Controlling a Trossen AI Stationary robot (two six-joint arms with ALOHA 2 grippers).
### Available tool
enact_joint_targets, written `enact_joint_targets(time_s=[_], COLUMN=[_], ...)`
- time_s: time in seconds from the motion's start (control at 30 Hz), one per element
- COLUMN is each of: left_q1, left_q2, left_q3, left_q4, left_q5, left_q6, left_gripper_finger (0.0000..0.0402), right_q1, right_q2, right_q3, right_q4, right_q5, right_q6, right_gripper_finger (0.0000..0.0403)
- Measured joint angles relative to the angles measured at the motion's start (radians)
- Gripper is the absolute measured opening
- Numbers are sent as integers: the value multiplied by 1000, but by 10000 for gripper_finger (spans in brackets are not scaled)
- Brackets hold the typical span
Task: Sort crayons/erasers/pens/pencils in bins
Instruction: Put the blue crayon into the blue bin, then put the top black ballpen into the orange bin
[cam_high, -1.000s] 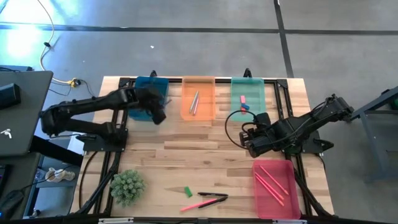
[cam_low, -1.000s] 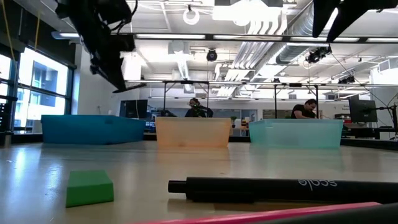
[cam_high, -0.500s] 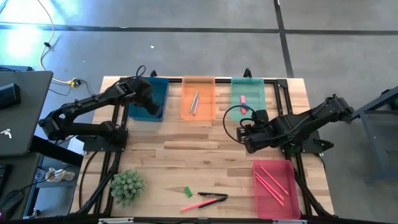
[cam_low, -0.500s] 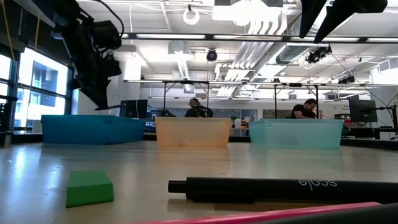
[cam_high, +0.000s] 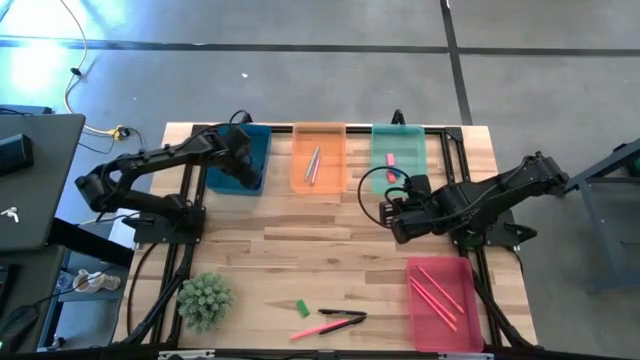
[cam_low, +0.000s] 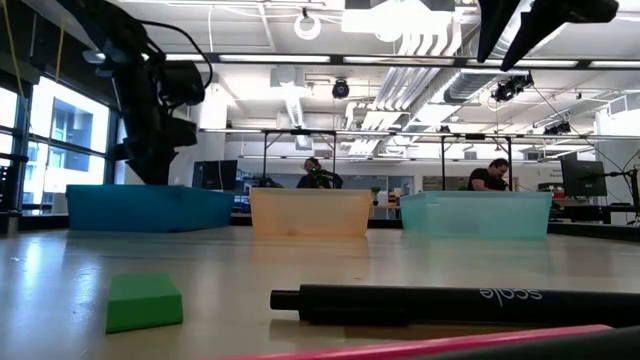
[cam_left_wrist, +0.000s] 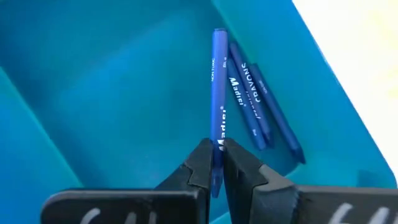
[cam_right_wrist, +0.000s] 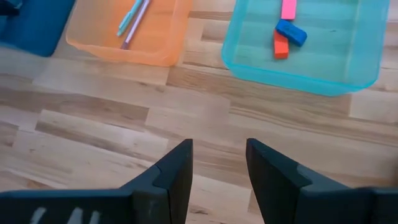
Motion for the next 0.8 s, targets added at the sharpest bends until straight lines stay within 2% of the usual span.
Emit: enact_joint_targets(time_s=[0.4,0.8], left_q1=[0,0], left_q2=[63,71], left_q3=[0,36], left_q4=[17,13], left_q5=[17,54], left_q6=[0,1], left_gripper_finger=[19,121], right_q1=[0,6], right_q2=[66,141], right_q3=[0,0], right_q4=[153,507], right_q5=[0,-52], right_q6=[-107,-423], right_gripper_finger=[142,142])
